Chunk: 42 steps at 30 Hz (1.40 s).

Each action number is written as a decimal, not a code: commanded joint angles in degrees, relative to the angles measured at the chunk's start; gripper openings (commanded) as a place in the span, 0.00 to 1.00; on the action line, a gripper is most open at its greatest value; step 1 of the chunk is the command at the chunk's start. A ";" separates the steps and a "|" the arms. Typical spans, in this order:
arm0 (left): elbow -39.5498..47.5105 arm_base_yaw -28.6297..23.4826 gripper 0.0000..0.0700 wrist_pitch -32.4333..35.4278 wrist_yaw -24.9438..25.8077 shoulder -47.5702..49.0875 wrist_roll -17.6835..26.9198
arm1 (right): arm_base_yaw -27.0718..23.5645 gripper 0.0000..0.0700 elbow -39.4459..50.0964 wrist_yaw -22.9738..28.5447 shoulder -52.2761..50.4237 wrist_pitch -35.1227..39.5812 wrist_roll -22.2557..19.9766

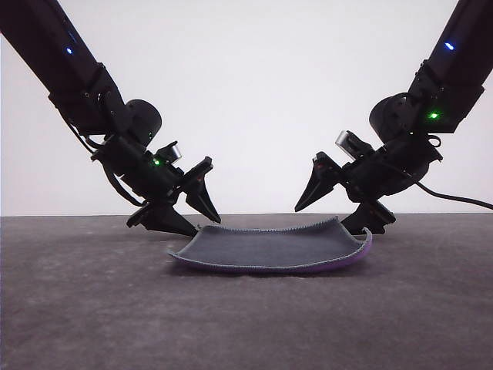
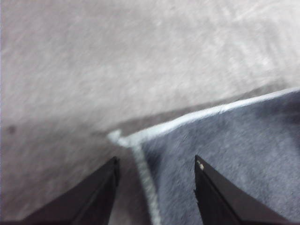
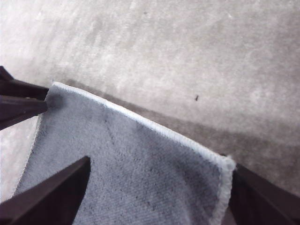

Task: Fold clothes

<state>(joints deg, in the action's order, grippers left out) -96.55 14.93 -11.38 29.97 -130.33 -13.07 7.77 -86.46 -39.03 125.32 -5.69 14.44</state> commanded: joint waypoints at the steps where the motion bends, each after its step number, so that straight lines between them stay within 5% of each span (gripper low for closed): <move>1: -1.46 0.36 0.45 0.73 0.49 -2.04 -0.52 | -0.08 0.68 -1.22 0.03 2.08 0.13 0.33; 6: -1.46 0.37 0.40 0.75 0.59 -2.04 -0.56 | -0.11 0.48 -1.22 0.18 2.08 0.15 0.08; 10: -1.46 0.38 0.01 0.79 0.69 -2.04 -0.45 | -0.15 0.13 -1.22 1.22 2.08 0.15 -0.42; 13: -1.46 0.38 0.00 0.71 0.71 -2.04 0.00 | -0.36 0.01 -1.22 1.54 2.08 0.15 -0.95; 19: -1.50 0.23 0.00 0.77 1.72 -2.04 0.85 | -0.81 0.01 -1.28 0.87 2.08 0.11 -2.05; 27: -3.57 -0.90 0.00 -2.19 9.92 -1.97 1.20 | -2.72 0.01 -1.33 -8.83 1.13 -2.62 -4.47; 42: -9.16 -1.72 0.00 -29.89 17.23 1.09 17.05 | -5.04 0.01 -1.33 -21.53 -4.52 -21.04 -17.09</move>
<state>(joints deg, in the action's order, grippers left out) -104.05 12.99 -40.82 46.22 -129.63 0.86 2.84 -86.52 -59.90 120.29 -26.26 0.16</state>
